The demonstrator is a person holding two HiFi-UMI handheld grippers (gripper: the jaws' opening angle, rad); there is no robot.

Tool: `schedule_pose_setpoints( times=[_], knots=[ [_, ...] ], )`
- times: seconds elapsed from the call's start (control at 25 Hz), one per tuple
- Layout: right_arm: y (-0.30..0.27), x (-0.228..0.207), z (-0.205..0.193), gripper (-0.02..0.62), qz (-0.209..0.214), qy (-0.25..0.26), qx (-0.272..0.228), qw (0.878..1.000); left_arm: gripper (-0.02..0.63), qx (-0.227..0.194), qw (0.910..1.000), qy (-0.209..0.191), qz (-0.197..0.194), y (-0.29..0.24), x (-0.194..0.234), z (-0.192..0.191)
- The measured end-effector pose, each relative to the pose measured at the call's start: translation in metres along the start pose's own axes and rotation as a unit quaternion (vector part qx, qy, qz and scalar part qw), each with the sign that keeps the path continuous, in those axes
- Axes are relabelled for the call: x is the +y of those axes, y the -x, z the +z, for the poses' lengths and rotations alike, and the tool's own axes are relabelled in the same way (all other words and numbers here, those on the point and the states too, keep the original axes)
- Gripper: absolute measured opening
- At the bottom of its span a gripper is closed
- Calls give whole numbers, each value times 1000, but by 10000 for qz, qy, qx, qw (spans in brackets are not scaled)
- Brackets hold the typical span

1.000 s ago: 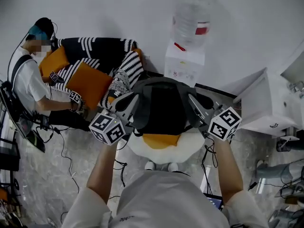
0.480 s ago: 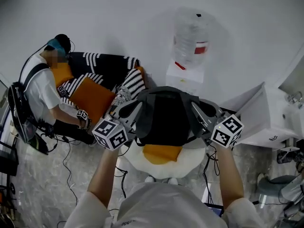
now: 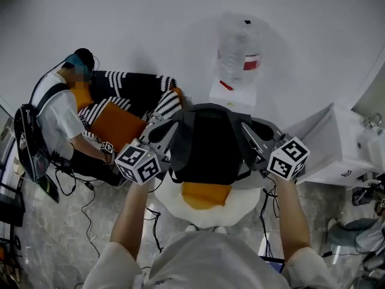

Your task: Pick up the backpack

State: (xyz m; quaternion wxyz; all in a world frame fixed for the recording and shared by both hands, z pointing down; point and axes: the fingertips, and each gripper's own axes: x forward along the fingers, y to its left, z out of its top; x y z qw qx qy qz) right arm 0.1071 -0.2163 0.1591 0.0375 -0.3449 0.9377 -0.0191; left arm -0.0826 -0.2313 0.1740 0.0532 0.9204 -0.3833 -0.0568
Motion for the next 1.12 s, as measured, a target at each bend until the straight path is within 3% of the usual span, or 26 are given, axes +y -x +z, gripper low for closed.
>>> schedule_pose_setpoints(
  times=[1.12],
  knots=[
    [10, -15, -1, 37, -79, -21, 50, 10000, 20, 57, 9999, 58, -97, -15, -9, -5]
  ],
)
